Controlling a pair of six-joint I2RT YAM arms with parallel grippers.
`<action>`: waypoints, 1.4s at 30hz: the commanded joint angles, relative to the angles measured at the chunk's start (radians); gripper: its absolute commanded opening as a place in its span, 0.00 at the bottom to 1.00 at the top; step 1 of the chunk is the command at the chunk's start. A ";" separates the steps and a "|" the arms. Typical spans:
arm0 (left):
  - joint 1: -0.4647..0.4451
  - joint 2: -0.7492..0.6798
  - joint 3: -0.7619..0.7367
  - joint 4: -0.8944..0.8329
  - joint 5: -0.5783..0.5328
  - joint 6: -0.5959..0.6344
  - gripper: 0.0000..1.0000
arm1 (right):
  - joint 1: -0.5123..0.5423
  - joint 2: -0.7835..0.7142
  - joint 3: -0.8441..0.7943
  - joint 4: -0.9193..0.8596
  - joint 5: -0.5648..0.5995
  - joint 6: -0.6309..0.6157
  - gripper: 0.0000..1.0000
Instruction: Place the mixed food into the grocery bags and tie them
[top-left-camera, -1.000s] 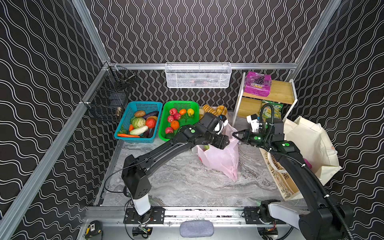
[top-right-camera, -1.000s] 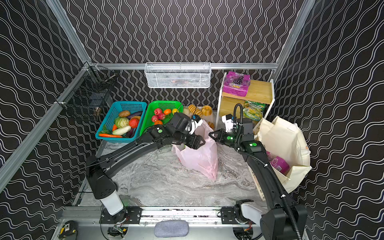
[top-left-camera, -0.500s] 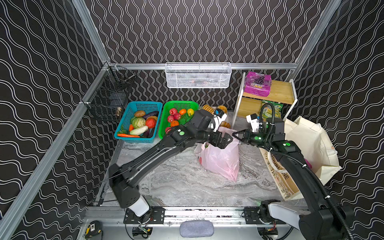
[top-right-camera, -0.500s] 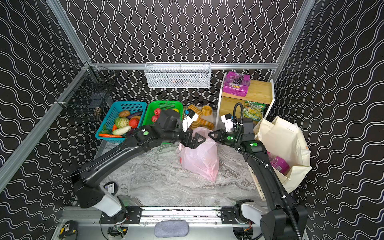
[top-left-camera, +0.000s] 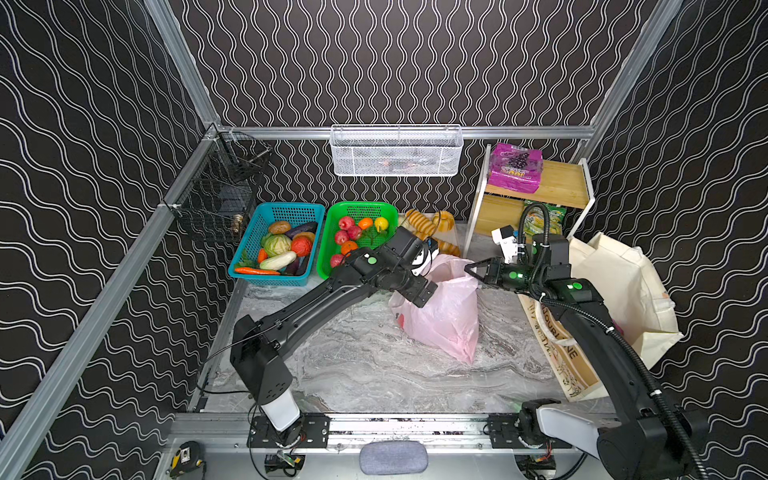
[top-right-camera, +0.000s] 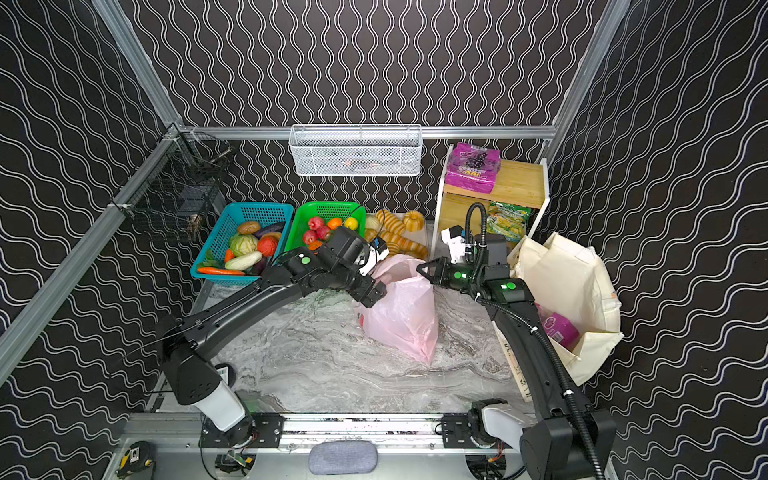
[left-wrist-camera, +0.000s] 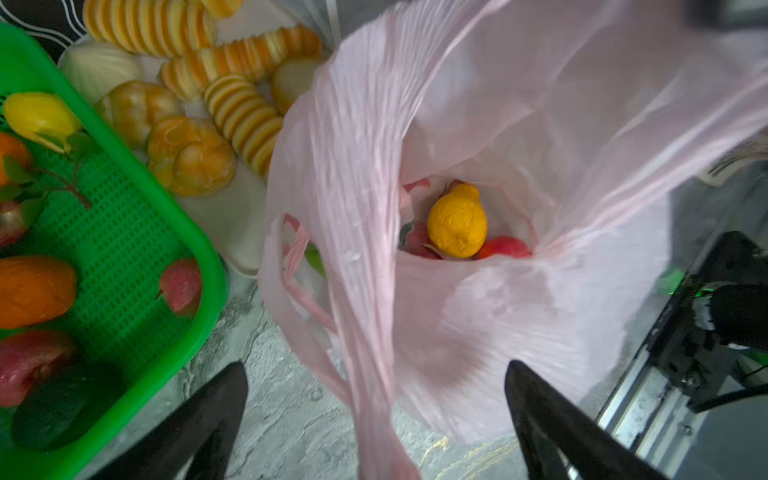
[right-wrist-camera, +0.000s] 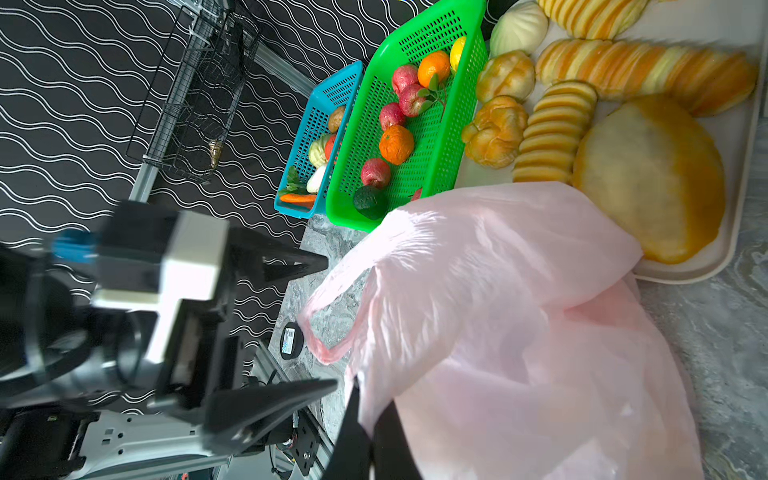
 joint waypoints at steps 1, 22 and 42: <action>0.034 -0.034 -0.033 -0.010 0.003 0.013 0.88 | 0.000 -0.007 0.000 0.009 -0.007 0.006 0.00; 0.086 -0.143 -0.178 0.087 0.195 -0.022 0.00 | 0.000 -0.003 -0.010 -0.003 0.031 -0.009 0.00; 0.083 -0.430 0.031 0.026 0.607 -0.242 0.00 | 0.000 0.175 0.255 -0.160 -0.083 -0.272 0.10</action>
